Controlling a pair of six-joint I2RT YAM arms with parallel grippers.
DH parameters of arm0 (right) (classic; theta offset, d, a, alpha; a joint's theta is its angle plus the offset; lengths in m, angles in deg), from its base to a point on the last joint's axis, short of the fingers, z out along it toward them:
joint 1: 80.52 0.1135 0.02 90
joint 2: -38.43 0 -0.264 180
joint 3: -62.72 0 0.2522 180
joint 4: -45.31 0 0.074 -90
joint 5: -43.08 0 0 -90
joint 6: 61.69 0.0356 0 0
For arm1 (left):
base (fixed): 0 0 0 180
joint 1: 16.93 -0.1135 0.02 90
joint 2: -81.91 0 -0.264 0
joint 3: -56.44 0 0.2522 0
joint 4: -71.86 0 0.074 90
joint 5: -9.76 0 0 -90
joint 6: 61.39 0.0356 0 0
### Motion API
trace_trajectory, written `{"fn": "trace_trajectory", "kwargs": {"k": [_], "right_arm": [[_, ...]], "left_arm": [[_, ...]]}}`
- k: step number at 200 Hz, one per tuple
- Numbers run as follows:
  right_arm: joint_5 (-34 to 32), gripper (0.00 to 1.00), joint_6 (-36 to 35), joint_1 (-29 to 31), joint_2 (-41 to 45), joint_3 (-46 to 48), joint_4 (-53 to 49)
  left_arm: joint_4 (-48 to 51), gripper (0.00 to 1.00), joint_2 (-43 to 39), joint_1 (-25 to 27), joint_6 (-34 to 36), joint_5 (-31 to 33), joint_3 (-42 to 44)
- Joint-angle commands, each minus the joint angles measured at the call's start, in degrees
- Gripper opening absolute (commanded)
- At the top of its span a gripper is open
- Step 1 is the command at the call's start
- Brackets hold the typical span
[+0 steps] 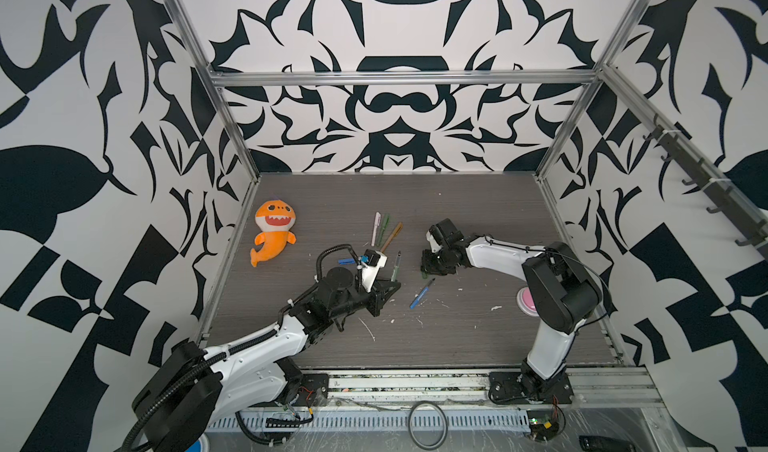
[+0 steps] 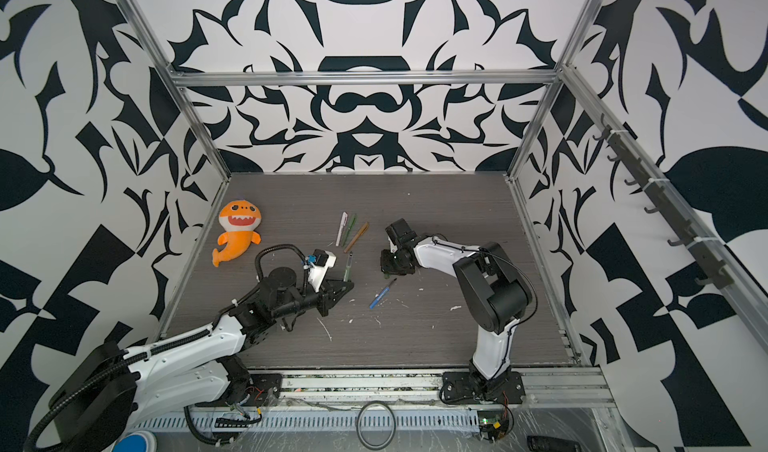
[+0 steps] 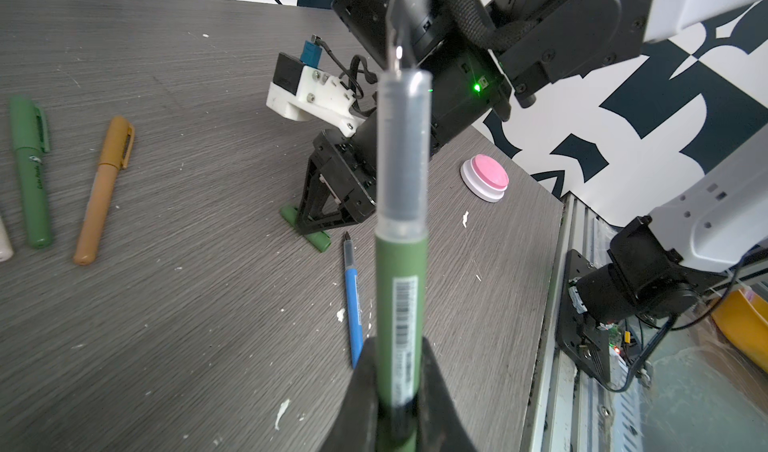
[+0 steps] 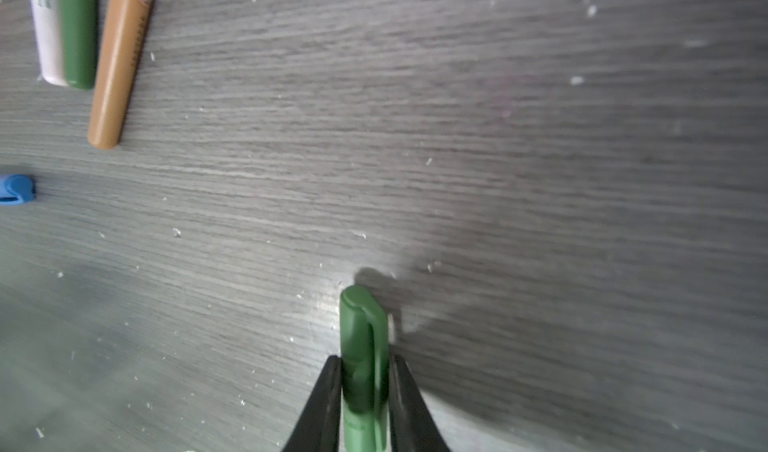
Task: Insert the pens into the pen caps
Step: 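Close the right gripper on the green cap and lift it, then carry the green cap with the right gripper above the upright green pen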
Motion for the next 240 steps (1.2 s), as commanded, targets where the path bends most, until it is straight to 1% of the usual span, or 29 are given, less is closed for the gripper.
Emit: {"fn": "trace_trajectory", "kwargs": {"k": [1,42,86,106,133,153,170,187,206,240], "right_arm": [[-0.64,0.23,-2.14,0.3,-1.62,-2.32,-2.31],[-1.46,0.23,-2.96,0.44,-2.92,-3.83,-3.57],[-5.57,0.18,-4.17,1.58,-1.42,-4.73,-5.32],[-5.87,0.16,-4.51,1.65,0.23,-4.18,-4.93],[-2.79,0.16,-4.22,1.65,5.23,-0.54,1.97],[-2.52,0.15,-3.61,1.67,9.83,2.47,6.82],[-3.65,0.14,-2.92,1.67,14.49,5.94,11.93],[-6.02,0.12,-2.67,1.67,18.14,7.48,12.7],[-6.75,0.11,-2.92,1.65,22.3,10.19,15.88],[-7.62,0.11,-3.08,1.67,28.55,12.85,18.5]], "left_arm": [[-0.39,0.08,-0.11,0.06,0.47,-0.41,-0.71],[-0.38,0.08,-0.47,0.04,0.43,-0.22,-0.43],[-0.21,0.08,-0.5,0.03,0.65,-0.05,-0.59],[-0.11,0.08,-0.42,0.07,0.59,0.0,-0.66],[-0.2,0.07,0.2,0.03,0.67,0.27,-0.87],[-0.67,0.08,0.9,0.08,0.66,0.23,-1.33],[-1.37,0.08,1.8,0.03,0.7,-0.42,-1.6],[-2.11,0.07,3.21,0.04,0.45,-1.07,-1.96],[-3.14,0.07,5.02,0.09,0.01,-1.99,-2.78],[-2.68,0.07,6.74,0.08,0.01,-3.23,-4.93]]}}
